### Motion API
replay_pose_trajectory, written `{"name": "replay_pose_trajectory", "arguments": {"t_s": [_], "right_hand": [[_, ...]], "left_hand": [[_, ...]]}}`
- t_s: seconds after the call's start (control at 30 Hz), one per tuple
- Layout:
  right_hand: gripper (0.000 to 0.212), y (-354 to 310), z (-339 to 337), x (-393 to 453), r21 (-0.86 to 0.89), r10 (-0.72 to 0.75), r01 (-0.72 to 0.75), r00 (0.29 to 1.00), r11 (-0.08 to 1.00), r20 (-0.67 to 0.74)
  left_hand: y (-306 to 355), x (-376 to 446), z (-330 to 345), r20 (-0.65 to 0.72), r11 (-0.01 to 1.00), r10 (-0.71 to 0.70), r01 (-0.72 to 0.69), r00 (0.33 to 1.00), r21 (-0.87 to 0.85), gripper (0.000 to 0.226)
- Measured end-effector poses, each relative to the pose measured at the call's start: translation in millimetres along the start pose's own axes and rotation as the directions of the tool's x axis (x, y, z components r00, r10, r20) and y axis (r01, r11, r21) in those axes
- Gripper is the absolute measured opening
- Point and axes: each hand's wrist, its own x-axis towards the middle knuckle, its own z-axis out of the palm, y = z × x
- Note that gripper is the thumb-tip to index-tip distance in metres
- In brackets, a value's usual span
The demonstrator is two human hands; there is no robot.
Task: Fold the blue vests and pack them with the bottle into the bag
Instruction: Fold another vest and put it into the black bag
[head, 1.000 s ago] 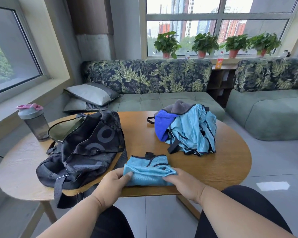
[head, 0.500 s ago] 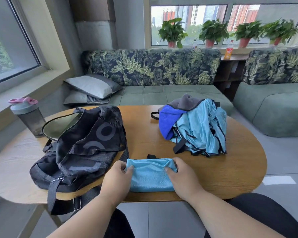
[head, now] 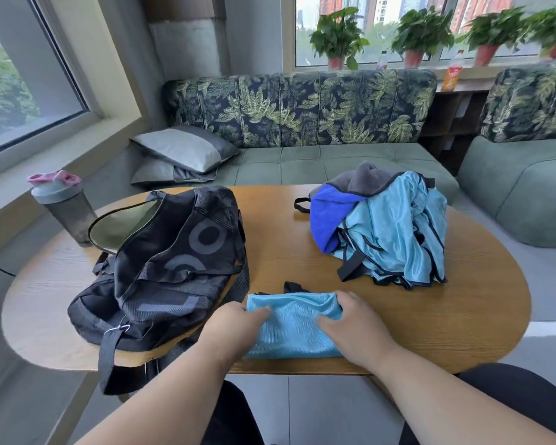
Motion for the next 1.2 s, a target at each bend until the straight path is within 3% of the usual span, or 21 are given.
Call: {"name": "replay_pose_trajectory", "arguments": {"t_s": [0.07,0.23,0.33,0.47,0.57,0.77,0.83,0.9,1.03,1.13,1.2], "right_hand": [[0.010,1,-3,-2,0.062,0.000,-0.002,1.000,0.998,0.025],[0.050,2,-5,-8,0.215,0.000,-0.019,0.996,0.976,0.088],[0.073,3,-9,-10,0.283,0.000,-0.040,0.990,0.958,0.138],[0.094,-4,-24,-16,0.408,-0.043,-0.106,0.939,0.907,0.340],[0.091,-17,-34,-22,0.454,-0.124,-0.122,0.871,0.882,0.475],[0.100,-51,-41,-32,0.521,-0.305,-0.018,0.792,0.854,0.528],[0.106,-65,-37,-36,0.488,-0.294,0.008,0.808,0.873,0.511],[0.101,-77,-32,-39,0.477,-0.287,0.029,0.830,0.878,0.478],[0.056,-87,-24,-43,0.551,-0.305,0.004,0.836,0.834,0.455],[0.049,-84,-15,-45,0.629,-0.278,-0.027,0.882,0.777,0.380],[0.051,-84,-10,-49,0.702,-0.252,-0.065,0.907,0.709,0.338]], "left_hand": [[-1,1,-1,0.001,0.997,0.010,-0.010,1.000,-0.079,0.038],[0,-7,-5,0.098,0.884,0.056,-0.003,0.994,-0.467,0.013],[-2,-18,-14,0.100,0.829,0.179,-0.095,0.979,-0.551,0.016],[9,-37,-40,0.142,0.797,0.360,-0.225,0.922,-0.561,0.018],[19,-50,-61,0.195,0.773,0.479,-0.306,0.856,-0.556,0.019],[30,-68,-93,0.244,0.712,0.627,-0.418,0.740,-0.564,0.025],[29,-74,-100,0.239,0.696,0.650,-0.439,0.721,-0.568,0.026],[29,-78,-104,0.228,0.683,0.661,-0.447,0.715,-0.578,0.027],[21,-80,-111,0.193,0.662,0.661,-0.442,0.725,-0.606,0.027],[12,-78,-112,0.102,0.615,0.638,-0.424,0.764,-0.665,0.023],[7,-74,-111,-0.011,0.566,0.550,-0.383,0.835,-0.730,0.039]]}}
